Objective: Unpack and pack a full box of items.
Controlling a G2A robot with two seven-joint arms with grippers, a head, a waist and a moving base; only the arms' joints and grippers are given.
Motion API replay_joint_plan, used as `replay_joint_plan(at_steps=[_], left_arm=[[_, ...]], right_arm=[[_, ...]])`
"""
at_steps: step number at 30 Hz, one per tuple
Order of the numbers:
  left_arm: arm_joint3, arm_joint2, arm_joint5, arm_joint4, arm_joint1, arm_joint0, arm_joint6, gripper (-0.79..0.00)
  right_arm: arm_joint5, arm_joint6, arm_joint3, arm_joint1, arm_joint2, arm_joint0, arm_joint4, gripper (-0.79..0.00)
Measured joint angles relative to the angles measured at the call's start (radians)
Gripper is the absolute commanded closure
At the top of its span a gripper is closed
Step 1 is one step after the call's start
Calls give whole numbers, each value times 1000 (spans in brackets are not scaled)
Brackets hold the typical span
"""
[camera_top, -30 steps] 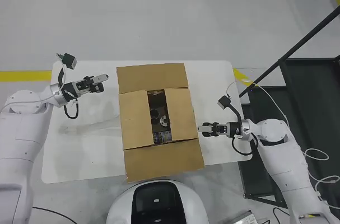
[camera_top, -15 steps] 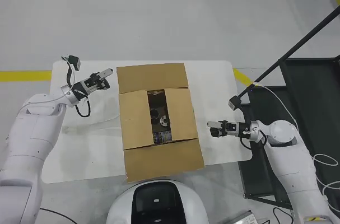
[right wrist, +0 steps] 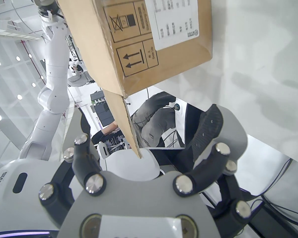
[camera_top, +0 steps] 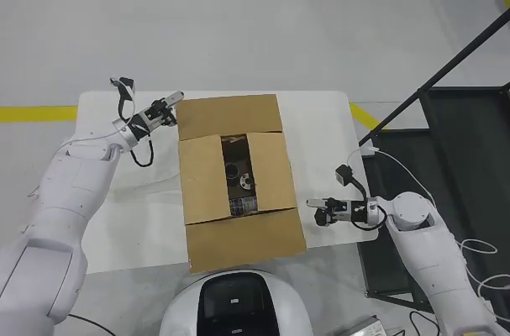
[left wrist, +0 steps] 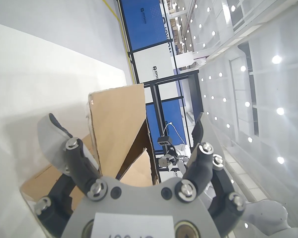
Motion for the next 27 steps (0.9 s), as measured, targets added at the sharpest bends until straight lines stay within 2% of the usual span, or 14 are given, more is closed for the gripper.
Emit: replay_joint_plan(at_steps=[7,13,17,20,22,27], left_arm=[[71,20,17,-13,-46,-32,44,-785],[107,-1,-11,-70,-64,-52,7,-785],[110,-36,-66,-141,-60,-53,-95,-785],[106,-62,-104,-187,-51,-48,-184,-785],[96,-79,-121,-219,-45,-41,-237,-785],[-29,-110,-89,-251,-15,5,-292,-785]], right_arm=[[27,65,4,3,-30,8,31,-785],[62,177,14,1,-42,25,197,-785],[113,243,25,-2,-42,40,351,-785],[156,219,41,-6,-45,65,436,-785],[154,198,41,-8,-53,79,424,-785],[148,163,37,-13,-74,114,451,-785]])
